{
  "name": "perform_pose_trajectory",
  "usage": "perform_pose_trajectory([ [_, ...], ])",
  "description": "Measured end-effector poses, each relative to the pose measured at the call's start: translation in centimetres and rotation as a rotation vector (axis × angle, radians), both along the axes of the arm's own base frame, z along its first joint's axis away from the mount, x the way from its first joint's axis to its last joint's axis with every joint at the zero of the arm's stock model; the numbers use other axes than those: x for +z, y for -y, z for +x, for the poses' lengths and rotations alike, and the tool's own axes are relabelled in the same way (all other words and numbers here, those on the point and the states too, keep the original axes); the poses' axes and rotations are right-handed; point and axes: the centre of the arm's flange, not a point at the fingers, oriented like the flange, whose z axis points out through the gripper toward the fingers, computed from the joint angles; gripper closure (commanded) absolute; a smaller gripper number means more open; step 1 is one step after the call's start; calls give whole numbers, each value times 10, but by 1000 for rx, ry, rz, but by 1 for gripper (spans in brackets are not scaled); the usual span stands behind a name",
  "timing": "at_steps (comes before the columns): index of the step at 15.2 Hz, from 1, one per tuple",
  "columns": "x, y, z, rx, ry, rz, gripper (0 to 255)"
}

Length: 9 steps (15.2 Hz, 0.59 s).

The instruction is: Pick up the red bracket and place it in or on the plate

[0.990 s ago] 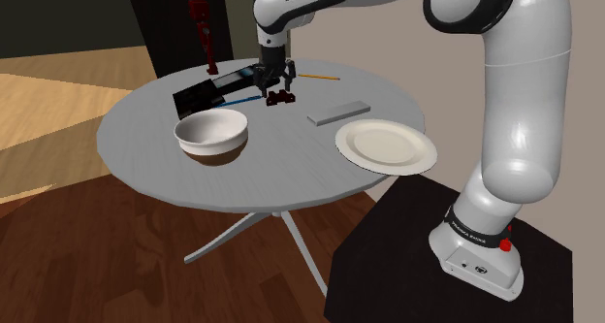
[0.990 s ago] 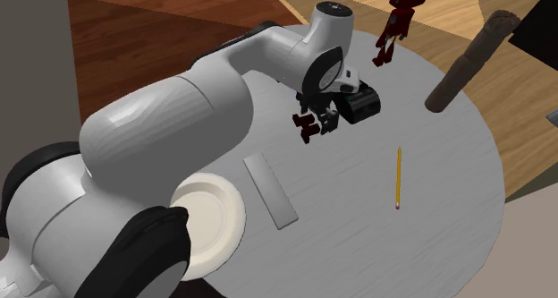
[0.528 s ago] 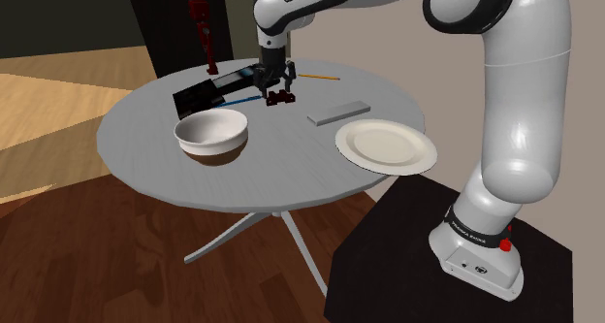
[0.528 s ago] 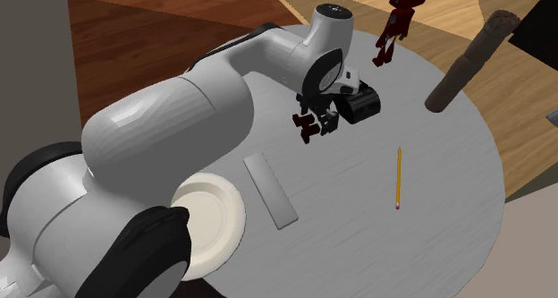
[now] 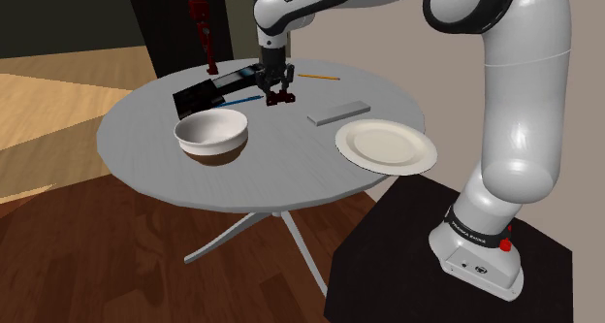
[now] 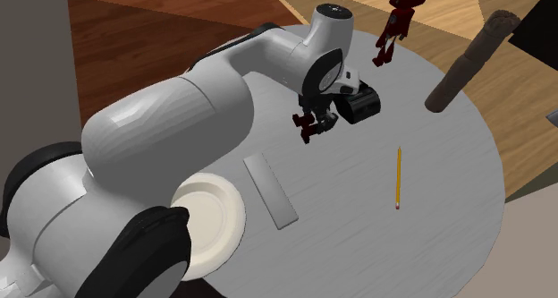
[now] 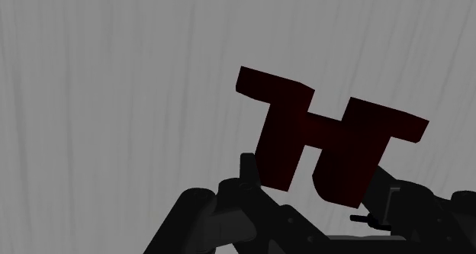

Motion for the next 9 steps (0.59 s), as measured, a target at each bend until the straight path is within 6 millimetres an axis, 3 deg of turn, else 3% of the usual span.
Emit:
perform_pose_trajectory([
  [3,3,0,0,0,0,0,255],
  [9,32,-1,0,0,0,0,255],
])
